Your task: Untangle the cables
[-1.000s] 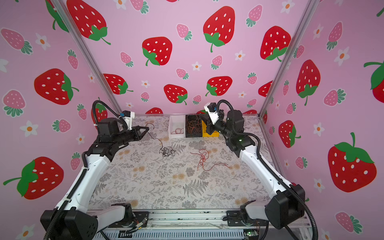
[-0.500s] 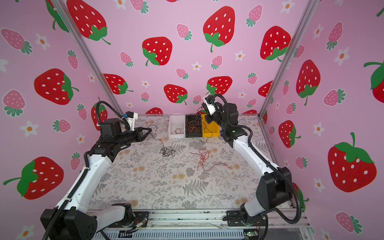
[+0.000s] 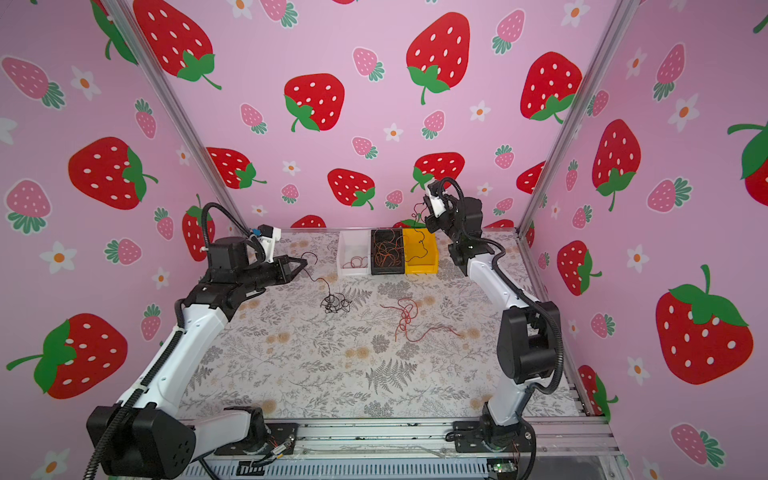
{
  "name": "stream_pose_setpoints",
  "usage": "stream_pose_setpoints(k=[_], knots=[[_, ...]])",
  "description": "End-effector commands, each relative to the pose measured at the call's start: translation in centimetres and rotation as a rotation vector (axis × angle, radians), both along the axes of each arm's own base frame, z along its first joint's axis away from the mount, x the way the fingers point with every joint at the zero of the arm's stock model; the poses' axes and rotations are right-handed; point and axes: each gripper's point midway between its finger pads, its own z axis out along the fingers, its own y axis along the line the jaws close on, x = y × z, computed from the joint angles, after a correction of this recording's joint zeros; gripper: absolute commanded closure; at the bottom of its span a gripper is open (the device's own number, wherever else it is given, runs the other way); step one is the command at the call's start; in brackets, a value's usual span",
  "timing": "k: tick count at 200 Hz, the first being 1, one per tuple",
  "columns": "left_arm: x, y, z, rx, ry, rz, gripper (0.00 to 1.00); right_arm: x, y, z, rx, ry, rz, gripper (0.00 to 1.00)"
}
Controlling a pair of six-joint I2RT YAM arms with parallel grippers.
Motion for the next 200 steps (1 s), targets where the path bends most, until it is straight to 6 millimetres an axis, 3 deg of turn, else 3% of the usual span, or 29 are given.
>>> stream_pose_setpoints(k=[1,66,98,149,164,179,200], knots=[[0.3,-0.3,0.2,0.005,0.002,-0.003,1.0,0.9,0.7,-0.6,0.006,-0.007,0.047,1.0],[1.3,-0.8,-0.5,0.029,0.029,0.0,1.0,3.1,-0.3,-7.4,0.007,0.096,-0.002,1.0],[1.5,-1.1,-0.6,0.037,0.031,0.0,1.0,3.1,-1.3,-9.8,0.026,0.138,-0.038,1.0],[1.5,-1.4,-0.6,0.045,0.026,-0.003,1.0,3.1,-1.4,-14.6,-0.006,0.243,-0.04,1.0],[1.6,-1.4,-0.6,0.042,0.025,-0.005,1.0,2.7,-1.0,-15.3,-0.01,0.252,-0.016,0.91],[1.6,-1.6,-0.2,0.038,0.02,-0.011,1.0,2.6,-1.1,-15.6,-0.009,0.262,-0.018,0.74],[1.3,-1.8,0.5,0.036,0.002,-0.017,1.0,2.1,-1.3,-14.9,-0.011,0.253,-0.023,0.57]])
